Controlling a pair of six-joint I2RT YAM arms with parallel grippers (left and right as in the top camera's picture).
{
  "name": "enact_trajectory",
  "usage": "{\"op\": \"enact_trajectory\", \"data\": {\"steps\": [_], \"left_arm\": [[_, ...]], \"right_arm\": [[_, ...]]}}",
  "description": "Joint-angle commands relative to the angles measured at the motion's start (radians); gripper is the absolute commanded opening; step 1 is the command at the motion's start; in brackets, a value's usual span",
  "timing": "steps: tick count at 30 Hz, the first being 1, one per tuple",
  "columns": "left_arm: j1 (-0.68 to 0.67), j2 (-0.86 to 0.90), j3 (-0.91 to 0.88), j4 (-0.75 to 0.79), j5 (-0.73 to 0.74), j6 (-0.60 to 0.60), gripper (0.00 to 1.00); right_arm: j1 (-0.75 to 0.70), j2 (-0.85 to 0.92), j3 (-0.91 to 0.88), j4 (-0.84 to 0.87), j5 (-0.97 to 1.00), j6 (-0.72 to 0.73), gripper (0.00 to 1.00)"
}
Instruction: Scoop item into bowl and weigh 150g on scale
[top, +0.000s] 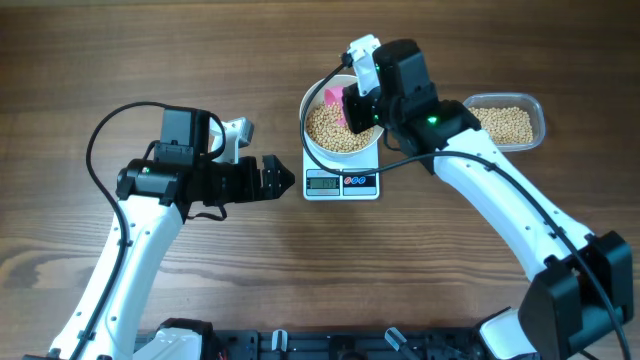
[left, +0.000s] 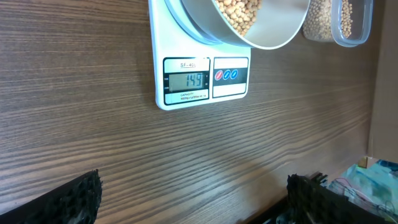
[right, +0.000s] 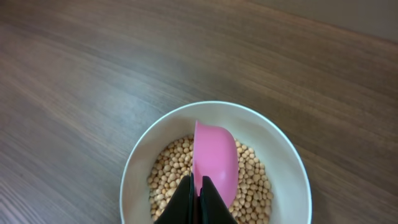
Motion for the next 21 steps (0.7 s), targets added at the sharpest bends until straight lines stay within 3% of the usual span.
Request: {"op": "enact_trajectory", "data": {"steps": [1, 7, 21], "left_arm": [[-0.003, -0.002, 0.023, 0.003, 0.013, -0.002, 1.00], [-0.004, -0.002, 0.023, 0.003, 0.013, -0.002, 1.00], [-0.003, -0.002, 0.023, 0.003, 0.013, -0.002, 1.00]], "right_arm": [[-0.007, -0.022, 0.018, -0.018, 0.017, -0.007, 0.04], [-0.007, -0.024, 0.018, -0.018, 0.019, -0.087, 0.04], [-0.007, -0.026, 0.018, 0.003, 0.021, -0.086, 0.04]]}}
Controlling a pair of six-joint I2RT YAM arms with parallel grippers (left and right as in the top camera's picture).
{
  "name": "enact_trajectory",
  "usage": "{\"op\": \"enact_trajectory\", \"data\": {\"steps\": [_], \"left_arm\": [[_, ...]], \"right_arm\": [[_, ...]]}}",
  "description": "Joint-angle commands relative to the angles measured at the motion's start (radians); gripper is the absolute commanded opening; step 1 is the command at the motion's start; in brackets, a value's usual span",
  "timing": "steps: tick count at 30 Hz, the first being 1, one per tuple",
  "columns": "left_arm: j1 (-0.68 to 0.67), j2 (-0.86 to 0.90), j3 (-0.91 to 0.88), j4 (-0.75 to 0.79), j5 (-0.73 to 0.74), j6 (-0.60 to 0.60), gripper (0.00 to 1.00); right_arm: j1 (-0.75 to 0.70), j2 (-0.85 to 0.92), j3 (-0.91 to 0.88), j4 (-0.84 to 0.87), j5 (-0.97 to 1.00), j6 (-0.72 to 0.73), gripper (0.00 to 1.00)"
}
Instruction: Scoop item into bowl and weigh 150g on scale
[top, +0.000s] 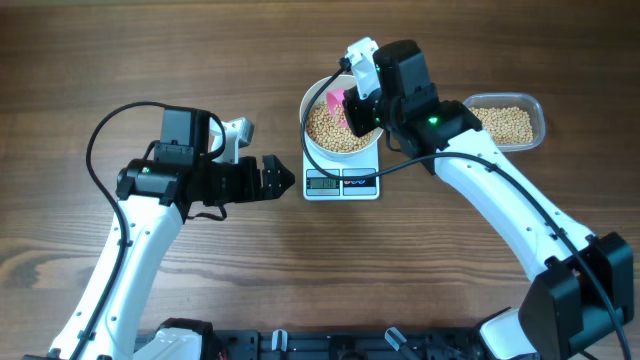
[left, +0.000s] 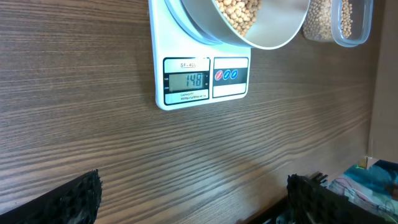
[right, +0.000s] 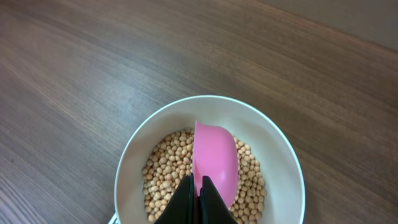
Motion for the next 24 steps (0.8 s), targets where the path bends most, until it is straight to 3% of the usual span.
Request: {"op": "enact_trajectory", "data": {"steps": [1, 24], "left_arm": [[-0.003, -0.002, 0.023, 0.003, 0.012, -0.002, 1.00], [-0.003, -0.002, 0.023, 0.003, 0.012, -0.002, 1.00]], "right_arm": [[-0.007, -0.024, 0.018, 0.012, 0.020, -0.021, 0.04], [-0.007, -0.052, 0.018, 0.008, 0.017, -0.050, 0.04]]}}
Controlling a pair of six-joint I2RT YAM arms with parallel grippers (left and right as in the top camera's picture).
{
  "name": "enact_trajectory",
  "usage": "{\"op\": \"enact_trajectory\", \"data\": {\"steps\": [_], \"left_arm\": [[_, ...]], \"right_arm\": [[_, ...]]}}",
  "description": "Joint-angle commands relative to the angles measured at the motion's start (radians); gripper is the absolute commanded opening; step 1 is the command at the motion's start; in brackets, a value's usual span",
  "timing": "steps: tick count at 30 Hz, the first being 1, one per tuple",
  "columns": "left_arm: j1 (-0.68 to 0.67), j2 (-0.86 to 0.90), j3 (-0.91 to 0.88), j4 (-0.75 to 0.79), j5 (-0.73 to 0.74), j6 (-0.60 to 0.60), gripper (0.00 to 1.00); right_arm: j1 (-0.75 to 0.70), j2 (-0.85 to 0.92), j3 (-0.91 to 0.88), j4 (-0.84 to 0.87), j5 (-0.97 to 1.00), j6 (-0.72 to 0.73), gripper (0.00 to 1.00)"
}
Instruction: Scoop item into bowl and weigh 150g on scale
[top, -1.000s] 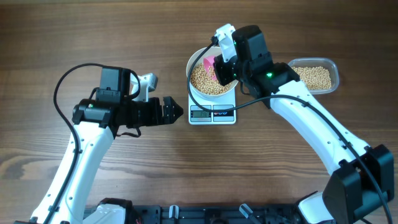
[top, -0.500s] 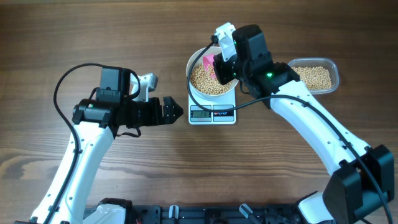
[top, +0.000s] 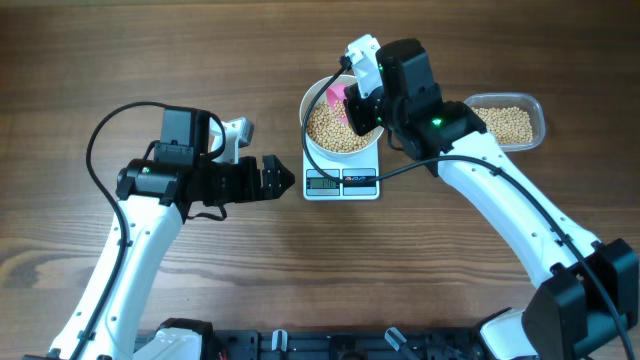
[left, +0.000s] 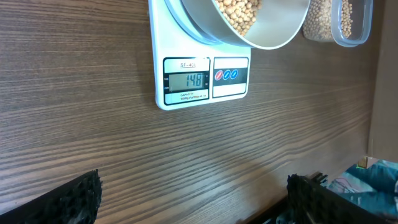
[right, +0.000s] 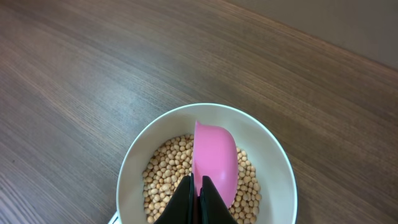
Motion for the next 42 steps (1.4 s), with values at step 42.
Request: {"op": "enact_trajectory", "data": {"steps": [42], "left_arm": [[-0.004, -0.002, 0.023, 0.003, 0.012, -0.002, 1.00]], "right_arm": [[-0.007, -0.028, 0.018, 0.009, 0.011, -0.050, 0.04]]}}
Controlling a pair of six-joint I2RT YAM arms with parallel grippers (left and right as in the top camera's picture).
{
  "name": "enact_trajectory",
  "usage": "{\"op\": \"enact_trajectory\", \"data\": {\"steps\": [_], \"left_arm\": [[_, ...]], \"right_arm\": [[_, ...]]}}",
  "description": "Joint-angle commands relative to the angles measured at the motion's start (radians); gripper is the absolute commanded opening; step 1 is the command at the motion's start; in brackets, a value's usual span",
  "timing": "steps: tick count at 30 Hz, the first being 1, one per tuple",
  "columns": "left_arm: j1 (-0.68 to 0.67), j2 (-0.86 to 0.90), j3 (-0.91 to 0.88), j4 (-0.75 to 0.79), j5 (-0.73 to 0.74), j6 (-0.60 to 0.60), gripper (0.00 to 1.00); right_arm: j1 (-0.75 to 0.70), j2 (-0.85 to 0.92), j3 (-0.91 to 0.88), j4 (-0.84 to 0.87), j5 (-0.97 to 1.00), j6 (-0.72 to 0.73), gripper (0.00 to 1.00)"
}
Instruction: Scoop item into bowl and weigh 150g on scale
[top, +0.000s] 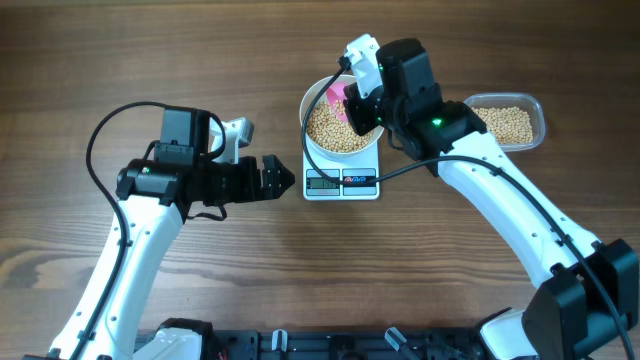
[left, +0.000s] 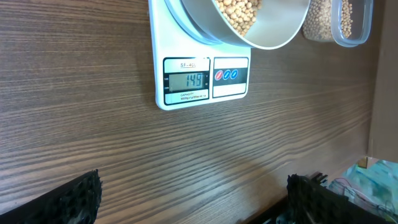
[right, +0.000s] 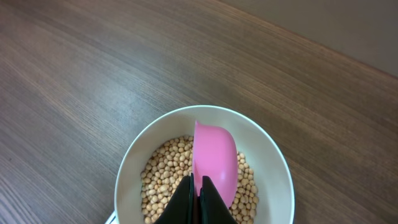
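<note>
A white bowl (top: 312, 103) of tan beans (top: 330, 130) stands on the white scale (top: 341, 183). In the left wrist view the scale's display (left: 192, 79) reads 149. My right gripper (right: 196, 190) is shut on a pink scoop (right: 214, 155), held over the bowl (right: 275, 168) with its underside facing the right wrist camera. The scoop (top: 335, 94) shows pink at the bowl's far rim in the overhead view. My left gripper (top: 283, 178) is open, left of the scale, with nothing between its fingers (left: 81, 196).
A clear tub (top: 507, 122) of more beans sits on the table right of the scale, behind my right arm. Beyond the wooden table's edge, some clutter (left: 373, 177) shows at the lower right of the left wrist view.
The scale's reading went from 148 to 149. My right gripper with the scoop sits very slightly higher over the bowl. The left arm has not moved.
The display read 149 with the scoop low in the bowl. It then read 148 at the two following moments as the scoop stood progressively higher over the beans. Now it reads 149 again, scoop still over the bowl.
</note>
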Motion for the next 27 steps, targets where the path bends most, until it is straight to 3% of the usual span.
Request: {"op": "enact_trajectory", "data": {"steps": [1, 27], "left_arm": [[-0.004, -0.002, 0.023, 0.003, 0.012, -0.002, 1.00], [-0.004, -0.002, 0.023, 0.003, 0.012, -0.002, 1.00]], "right_arm": [[-0.007, -0.027, 0.018, 0.005, 0.021, -0.027, 0.04], [-0.007, -0.030, 0.018, 0.008, 0.028, -0.072, 0.05]]}}
